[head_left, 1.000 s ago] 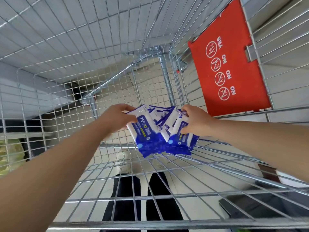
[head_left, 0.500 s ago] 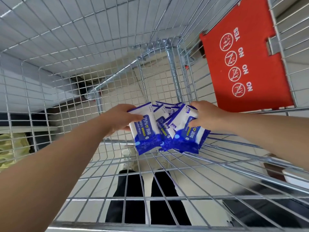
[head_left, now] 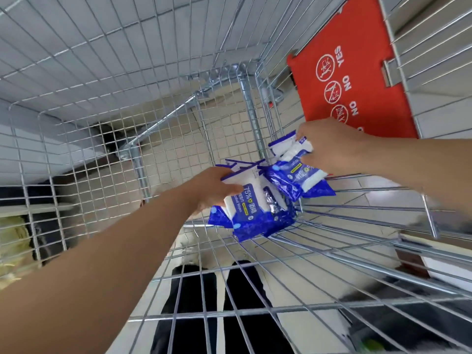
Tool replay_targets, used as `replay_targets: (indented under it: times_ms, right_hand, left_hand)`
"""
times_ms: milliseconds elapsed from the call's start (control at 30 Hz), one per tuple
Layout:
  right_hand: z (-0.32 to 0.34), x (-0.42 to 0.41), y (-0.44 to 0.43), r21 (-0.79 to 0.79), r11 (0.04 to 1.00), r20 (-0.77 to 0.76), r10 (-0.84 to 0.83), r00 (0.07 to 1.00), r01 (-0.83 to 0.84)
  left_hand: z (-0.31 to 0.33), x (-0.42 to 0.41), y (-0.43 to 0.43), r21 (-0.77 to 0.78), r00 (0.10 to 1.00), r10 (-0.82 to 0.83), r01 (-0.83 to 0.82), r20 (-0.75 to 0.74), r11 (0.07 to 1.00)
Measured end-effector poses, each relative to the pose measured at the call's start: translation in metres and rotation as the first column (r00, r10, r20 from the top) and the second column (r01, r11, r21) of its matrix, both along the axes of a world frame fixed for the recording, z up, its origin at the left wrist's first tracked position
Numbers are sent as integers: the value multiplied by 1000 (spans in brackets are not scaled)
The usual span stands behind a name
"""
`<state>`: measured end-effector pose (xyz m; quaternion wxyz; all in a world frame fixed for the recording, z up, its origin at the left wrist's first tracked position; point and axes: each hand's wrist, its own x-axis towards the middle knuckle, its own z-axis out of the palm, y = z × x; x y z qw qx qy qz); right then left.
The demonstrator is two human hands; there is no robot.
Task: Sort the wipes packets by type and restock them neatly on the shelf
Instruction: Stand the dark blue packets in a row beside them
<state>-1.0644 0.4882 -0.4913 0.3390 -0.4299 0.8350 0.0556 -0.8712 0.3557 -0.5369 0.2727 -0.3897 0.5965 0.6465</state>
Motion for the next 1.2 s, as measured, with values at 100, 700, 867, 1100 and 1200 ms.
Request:
replay_targets:
  times_ms: [100,700,867,1100,1200]
  right_hand:
    - [-2,-2,-1,-67,998,-40,16,999,-18]
    - [132,28,-51,-404,913,-234,-39,971,-61]
    - [222,77,-77,-607,791,-219,-81,972,-71]
    - [350,176,-110,-798,586,-164,12,986,-140]
    - [402,235,-131,-838,509,-183,76,980,-196]
  left_hand:
    - [-3,-6,11,-102,999,-44,44,-4,994]
    - [128,46,-34,-104,924,309,-338,-226,935]
    - [233,105,-57,-172,739,540,-641,-403,748]
    - [371,217,-77,-115,473,634,-846,-611,520]
    - [418,281,-85,-106,383,621,-894,-684,435]
